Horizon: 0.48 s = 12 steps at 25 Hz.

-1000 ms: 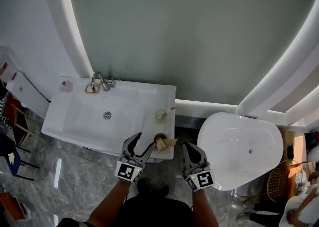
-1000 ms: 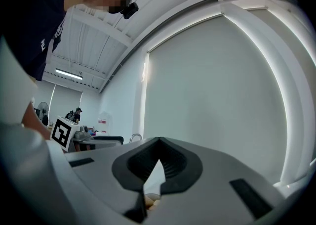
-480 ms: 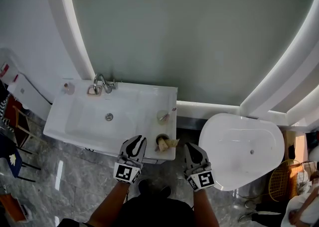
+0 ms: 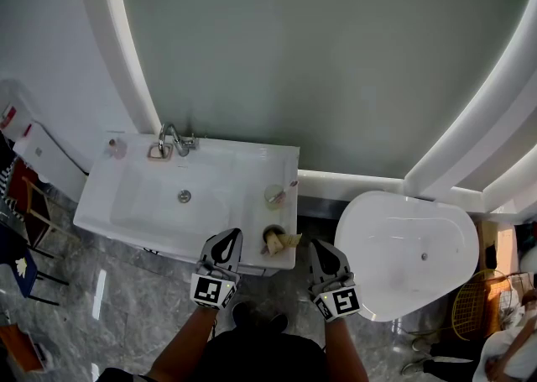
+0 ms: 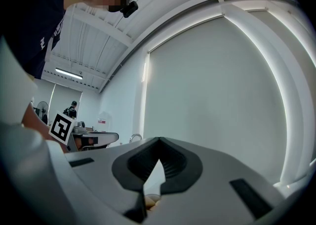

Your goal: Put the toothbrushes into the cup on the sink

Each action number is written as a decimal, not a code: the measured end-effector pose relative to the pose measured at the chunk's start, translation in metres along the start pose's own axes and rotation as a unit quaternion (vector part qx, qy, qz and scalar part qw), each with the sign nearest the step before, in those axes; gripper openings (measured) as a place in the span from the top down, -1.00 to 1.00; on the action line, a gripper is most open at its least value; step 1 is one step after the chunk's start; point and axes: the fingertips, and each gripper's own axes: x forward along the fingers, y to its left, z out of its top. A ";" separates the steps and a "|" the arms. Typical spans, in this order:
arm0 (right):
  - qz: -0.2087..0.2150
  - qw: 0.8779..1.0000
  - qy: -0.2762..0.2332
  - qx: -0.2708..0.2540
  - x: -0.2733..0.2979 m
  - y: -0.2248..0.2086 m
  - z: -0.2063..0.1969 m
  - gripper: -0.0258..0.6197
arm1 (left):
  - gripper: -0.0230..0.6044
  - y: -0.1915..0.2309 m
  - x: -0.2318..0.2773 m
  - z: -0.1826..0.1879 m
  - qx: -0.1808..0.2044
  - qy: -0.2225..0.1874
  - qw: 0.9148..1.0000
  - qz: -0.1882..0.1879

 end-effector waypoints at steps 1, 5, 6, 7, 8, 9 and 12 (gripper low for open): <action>0.000 1.000 0.001 0.000 0.000 0.000 0.000 0.84 | 0.85 -0.001 0.000 0.001 0.000 -0.001 1.000 -0.001; -0.001 1.000 0.005 -0.001 0.001 0.000 -0.003 0.84 | 0.85 -0.001 -0.001 0.003 0.000 -0.003 1.000 -0.001; -0.001 1.000 0.006 -0.001 0.002 0.001 -0.003 0.84 | 0.85 0.000 0.000 0.003 0.000 -0.003 1.000 -0.001; -0.001 1.000 0.006 0.000 0.002 0.001 -0.004 0.84 | 0.85 0.000 0.000 0.003 0.001 -0.002 1.000 -0.001; -0.002 1.000 0.006 0.001 0.002 0.001 -0.004 0.84 | 0.85 0.001 0.000 0.003 0.000 -0.003 1.000 -0.001; -0.003 1.000 0.007 0.001 0.002 0.000 -0.005 0.84 | 0.85 0.000 0.000 0.004 -0.003 -0.004 1.000 0.000; -0.007 1.000 0.009 0.000 0.000 -0.002 -0.005 0.84 | 0.85 -0.003 0.000 0.008 -0.010 -0.007 1.000 -0.001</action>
